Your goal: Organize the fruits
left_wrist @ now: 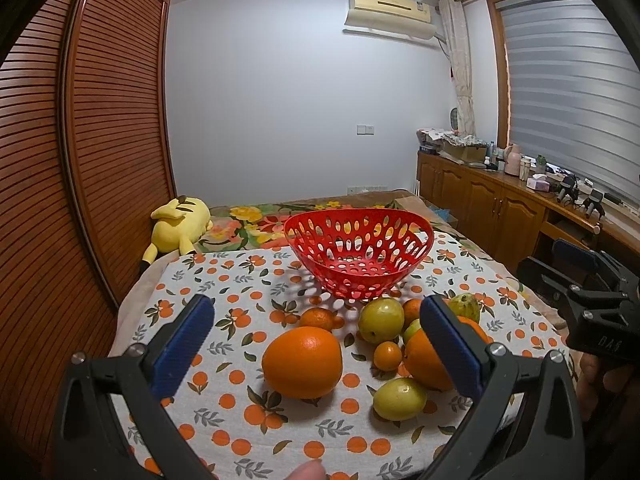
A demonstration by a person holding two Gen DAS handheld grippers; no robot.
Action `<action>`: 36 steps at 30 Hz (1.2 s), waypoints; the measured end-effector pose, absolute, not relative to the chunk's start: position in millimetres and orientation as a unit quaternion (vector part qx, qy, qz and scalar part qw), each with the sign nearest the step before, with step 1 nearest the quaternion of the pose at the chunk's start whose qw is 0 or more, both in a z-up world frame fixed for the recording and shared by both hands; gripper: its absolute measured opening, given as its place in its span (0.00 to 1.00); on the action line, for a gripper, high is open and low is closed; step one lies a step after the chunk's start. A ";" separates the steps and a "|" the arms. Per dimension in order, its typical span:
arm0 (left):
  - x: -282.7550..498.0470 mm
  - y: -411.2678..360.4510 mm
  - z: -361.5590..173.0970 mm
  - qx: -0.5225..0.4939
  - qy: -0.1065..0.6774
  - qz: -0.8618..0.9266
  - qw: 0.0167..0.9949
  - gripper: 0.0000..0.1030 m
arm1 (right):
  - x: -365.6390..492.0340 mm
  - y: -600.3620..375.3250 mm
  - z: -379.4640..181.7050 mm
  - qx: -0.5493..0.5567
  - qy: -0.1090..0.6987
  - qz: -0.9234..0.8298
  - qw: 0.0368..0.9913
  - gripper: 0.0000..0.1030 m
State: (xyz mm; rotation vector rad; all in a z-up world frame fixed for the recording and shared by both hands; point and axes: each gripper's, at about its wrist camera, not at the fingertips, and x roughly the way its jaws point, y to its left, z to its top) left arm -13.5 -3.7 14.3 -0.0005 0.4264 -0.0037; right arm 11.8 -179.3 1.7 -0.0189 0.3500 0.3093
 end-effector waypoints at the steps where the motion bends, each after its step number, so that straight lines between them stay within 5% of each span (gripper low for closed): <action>1: -13.7 -3.9 14.0 0.000 0.212 -0.002 0.977 1.00 | 11.1 -178.9 2.2 -0.009 0.173 0.153 0.973 1.00; 36: -14.8 -4.6 11.8 0.000 0.214 -0.003 0.977 1.00 | 6.1 -172.9 3.0 -0.010 0.175 0.157 0.972 1.00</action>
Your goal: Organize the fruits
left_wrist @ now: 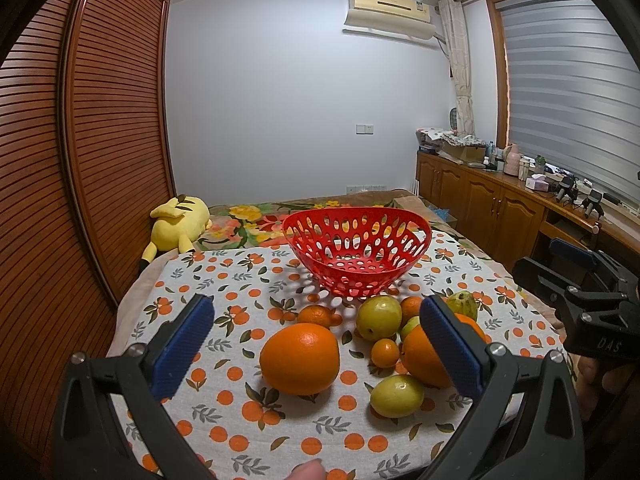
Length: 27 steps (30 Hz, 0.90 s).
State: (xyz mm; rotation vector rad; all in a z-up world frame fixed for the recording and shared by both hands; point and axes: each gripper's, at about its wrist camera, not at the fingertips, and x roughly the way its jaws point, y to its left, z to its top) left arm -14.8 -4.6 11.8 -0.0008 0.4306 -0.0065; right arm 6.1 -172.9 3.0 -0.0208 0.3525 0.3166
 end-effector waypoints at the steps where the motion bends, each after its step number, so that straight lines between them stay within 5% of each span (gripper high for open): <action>1: -15.0 -4.6 11.7 0.000 0.213 -0.003 0.977 1.00 | 5.9 -172.7 3.1 -0.010 0.175 0.157 0.972 1.00; 27: -2.4 2.8 -30.9 -0.013 0.254 -0.009 0.967 1.00 | 27.9 -166.8 -34.1 -0.022 0.232 0.185 0.955 1.00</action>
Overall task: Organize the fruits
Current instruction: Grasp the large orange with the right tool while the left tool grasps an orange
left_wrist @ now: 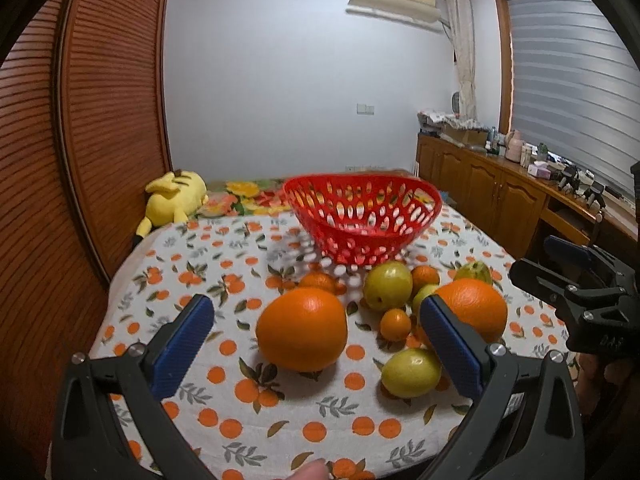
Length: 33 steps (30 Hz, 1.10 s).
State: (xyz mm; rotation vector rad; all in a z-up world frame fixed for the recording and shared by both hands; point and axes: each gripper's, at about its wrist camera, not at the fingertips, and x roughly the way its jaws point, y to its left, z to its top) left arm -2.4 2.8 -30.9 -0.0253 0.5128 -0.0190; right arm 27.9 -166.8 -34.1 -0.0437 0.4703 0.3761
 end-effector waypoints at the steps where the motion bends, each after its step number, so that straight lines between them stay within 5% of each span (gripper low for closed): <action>1: -0.3 3.0 -35.0 -0.014 0.259 -0.011 0.966 1.00 | 29.8 -165.8 -37.3 -0.022 0.237 0.188 0.953 1.00; 33: 23.1 -4.4 -94.9 -0.042 0.344 -0.081 0.934 0.94 | 67.2 -147.3 -94.4 -0.024 0.350 0.255 0.901 0.97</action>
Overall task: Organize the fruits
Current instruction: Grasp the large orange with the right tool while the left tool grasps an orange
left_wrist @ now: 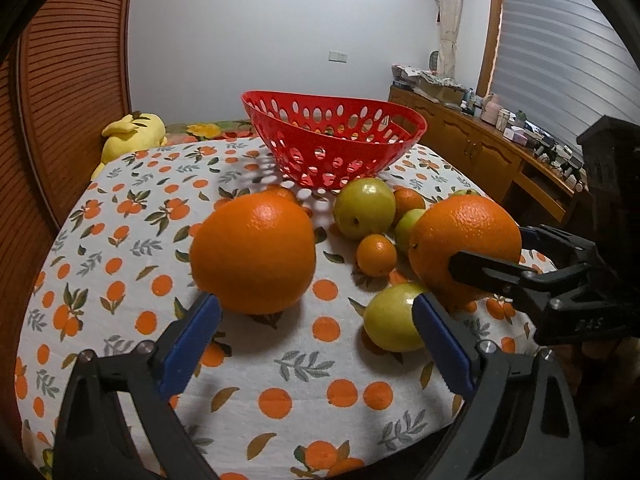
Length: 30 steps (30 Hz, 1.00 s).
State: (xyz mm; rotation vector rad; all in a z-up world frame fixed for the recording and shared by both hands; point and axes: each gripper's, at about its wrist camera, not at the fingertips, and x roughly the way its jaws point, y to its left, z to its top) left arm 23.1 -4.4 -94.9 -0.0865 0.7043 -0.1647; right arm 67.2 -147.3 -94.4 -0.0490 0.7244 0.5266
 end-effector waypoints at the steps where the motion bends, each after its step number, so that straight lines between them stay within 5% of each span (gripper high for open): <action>1: 23.4 -5.2 -95.4 -0.042 0.345 -0.082 0.934 0.94 | 67.1 -146.3 -95.1 -0.025 0.351 0.256 0.900 0.97; 7: 24.5 -8.4 -99.8 -0.045 0.353 -0.094 0.930 0.90 | 70.5 -144.8 -97.5 -0.023 0.355 0.272 0.894 0.88; 30: 46.5 -43.6 -114.1 -0.032 0.396 -0.174 0.901 0.83 | 69.3 -180.4 -58.6 -0.008 0.306 0.265 0.914 0.87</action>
